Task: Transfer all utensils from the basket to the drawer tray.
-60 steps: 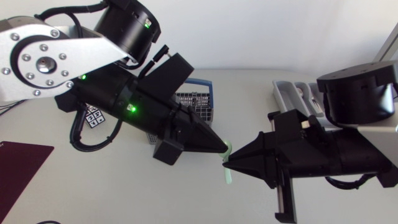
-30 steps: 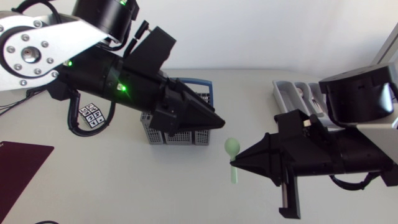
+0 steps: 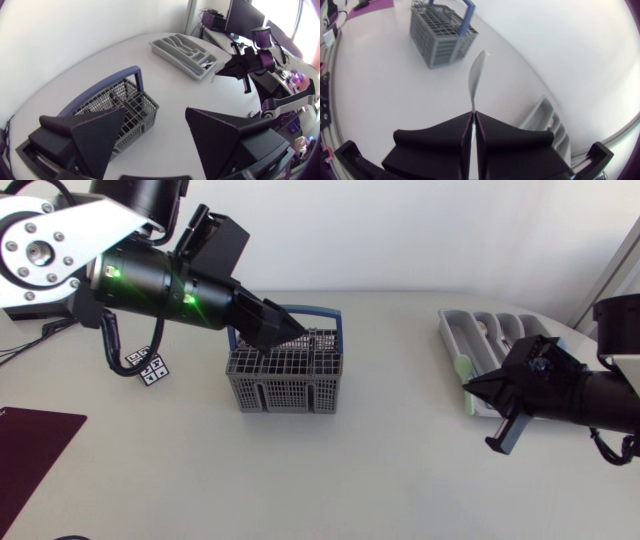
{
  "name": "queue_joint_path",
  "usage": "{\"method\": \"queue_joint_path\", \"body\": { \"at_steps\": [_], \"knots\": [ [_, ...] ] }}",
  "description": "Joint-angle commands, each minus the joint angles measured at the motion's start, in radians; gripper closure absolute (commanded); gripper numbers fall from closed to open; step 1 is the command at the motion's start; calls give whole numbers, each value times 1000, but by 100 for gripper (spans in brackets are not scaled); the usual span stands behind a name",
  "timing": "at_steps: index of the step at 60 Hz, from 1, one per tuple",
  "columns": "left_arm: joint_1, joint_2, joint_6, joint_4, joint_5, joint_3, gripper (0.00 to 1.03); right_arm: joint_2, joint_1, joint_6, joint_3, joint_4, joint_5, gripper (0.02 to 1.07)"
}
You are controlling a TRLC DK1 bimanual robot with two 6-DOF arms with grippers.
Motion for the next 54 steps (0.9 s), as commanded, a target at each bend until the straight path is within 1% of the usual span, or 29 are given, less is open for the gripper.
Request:
{"method": "queue_joint_path", "body": {
  "at_steps": [1, 3, 5, 15, 16, 19, 26, 30, 33, 36, 42, 47, 54],
  "knots": [
    [20, 6, 6, 10, -27, -34, 16, 42, -96, -108, -54, 74, 37, 101],
    [29, 4, 6, 11, -35, -39, 16, 59, -126, -130, -56, 86, 37, 101],
    [49, -3, 8, 11, -49, -51, 14, 92, -192, -171, -65, 140, 45, 101],
    [104, -31, 32, 16, -78, -86, 14, 233, -350, -271, -60, 324, 77, 101],
    [109, -33, 34, 16, -78, -88, 14, 246, -356, -280, -62, 344, 83, 101],
    [127, -46, 37, 16, -78, -99, 11, 299, -386, -304, -69, 454, 117, 101],
    [154, -74, 51, 18, -81, -129, 10, 424, -447, -340, -49, 575, 120, 101],
    [166, -86, 55, 19, -83, -149, 10, 514, -471, -361, -33, 655, 138, 101],
    [170, -99, 62, 22, -99, -168, 10, 579, -487, -383, -20, 701, 145, 101],
    [180, -111, 63, 27, -103, -180, 10, 634, -499, -397, -5, 738, 157, 101],
    [201, -128, 72, 27, -104, -198, 9, 714, -528, -412, 27, 773, 161, 101],
    [221, -137, 80, 27, -104, -214, 9, 758, -547, -426, 38, 824, 169, 101],
    [232, -151, 86, 30, -104, -232, 9, 809, -565, -449, 52, 860, 172, 100]
  ]
}}
